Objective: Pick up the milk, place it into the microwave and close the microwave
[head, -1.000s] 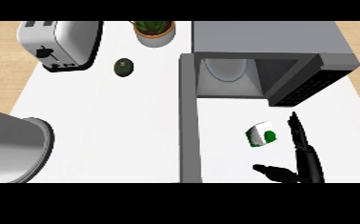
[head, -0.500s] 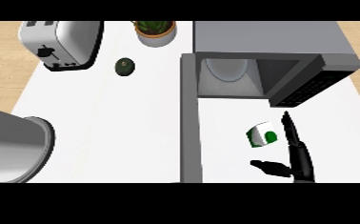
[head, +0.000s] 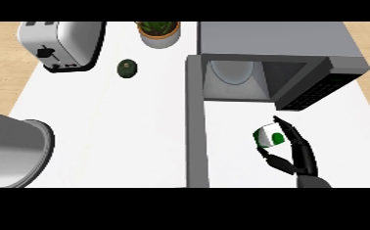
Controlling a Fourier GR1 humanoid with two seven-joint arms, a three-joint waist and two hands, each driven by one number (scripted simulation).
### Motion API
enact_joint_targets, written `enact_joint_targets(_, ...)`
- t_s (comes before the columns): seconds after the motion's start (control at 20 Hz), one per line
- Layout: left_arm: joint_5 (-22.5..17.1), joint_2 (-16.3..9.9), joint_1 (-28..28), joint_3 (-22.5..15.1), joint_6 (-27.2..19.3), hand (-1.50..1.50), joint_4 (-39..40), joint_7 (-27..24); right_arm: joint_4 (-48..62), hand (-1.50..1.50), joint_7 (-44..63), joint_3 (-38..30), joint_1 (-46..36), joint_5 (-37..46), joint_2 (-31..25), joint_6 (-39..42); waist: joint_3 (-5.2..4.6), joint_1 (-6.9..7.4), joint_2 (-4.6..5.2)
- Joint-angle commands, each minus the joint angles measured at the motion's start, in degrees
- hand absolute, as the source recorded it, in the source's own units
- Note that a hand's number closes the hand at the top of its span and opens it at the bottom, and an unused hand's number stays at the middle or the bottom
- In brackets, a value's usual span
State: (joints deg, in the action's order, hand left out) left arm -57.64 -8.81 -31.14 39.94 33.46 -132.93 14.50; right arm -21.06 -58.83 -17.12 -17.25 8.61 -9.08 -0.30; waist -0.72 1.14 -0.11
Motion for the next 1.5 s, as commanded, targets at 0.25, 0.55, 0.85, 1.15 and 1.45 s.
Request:
enact_joint_targets(0.25,-1.46,0.04,0.64,0.83,1.89,-1.5,-0.49,0.76,6.28,1.5,-5.34,0.25,-6.14,0.84,0.37,2.87,0.9,0.57,0.46)
enact_joint_targets(0.55,-0.16,1.8,1.11,0.01,0.51,-1.5,-2.6,2.0,6.51,1.5,-8.44,-0.99,-6.77,-0.12,1.55,2.73,0.89,0.22,0.45)
enact_joint_targets(0.85,-2.09,1.75,1.69,0.99,2.4,-1.5,-0.27,2.51,7.36,1.5,-7.6,-0.93,-9.72,-0.23,3.17,2.7,0.86,0.2,0.5)
enact_joint_targets(1.15,-5.6,-0.01,1.04,3.56,0.4,-1.5,-1.26,4.64,5.66,1.5,-5.35,0.7,-12.17,1.26,5.25,-2.19,0.82,0.09,0.36)
enact_joint_targets(1.45,-4.63,-0.15,2.8,3.34,1.08,-1.5,0.71,6.19,2.97,1.5,-0.42,0.89,-17.21,1.26,4.28,-3.89,0.77,-0.22,0.26)
